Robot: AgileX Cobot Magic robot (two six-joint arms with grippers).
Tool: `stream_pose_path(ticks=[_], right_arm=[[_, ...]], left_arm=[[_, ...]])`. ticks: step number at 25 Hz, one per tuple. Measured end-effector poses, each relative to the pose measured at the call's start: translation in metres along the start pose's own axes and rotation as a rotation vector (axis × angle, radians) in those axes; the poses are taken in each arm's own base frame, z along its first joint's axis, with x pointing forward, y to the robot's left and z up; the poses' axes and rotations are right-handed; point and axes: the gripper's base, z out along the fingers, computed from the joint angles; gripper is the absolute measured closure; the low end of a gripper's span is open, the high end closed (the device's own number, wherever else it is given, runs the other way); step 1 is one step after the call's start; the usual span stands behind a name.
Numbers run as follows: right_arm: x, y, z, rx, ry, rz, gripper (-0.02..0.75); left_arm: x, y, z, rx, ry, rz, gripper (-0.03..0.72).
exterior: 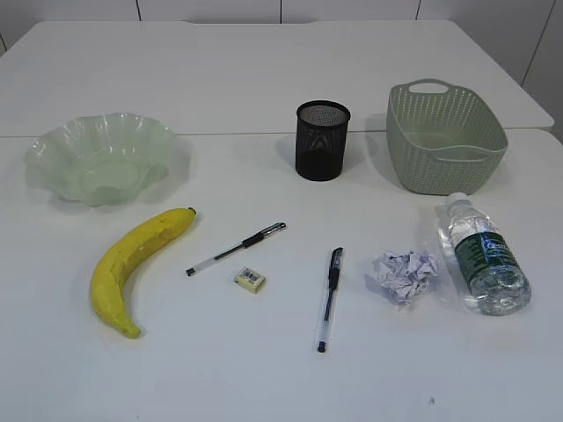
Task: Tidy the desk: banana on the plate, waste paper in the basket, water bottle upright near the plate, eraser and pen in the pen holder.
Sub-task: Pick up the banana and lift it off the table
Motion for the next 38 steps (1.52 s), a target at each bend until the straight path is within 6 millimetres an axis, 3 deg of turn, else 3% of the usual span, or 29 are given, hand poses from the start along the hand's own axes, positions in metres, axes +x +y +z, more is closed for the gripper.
stream_pose_path(ticks=[38], right_arm=[[-0.0039, -0.0007, -0.0037, -0.001, 0.016, 0.016, 0.419]], left_arm=[[-0.003, -0.0002, -0.0035, 0.0, -0.008, 0.001, 0.371]])
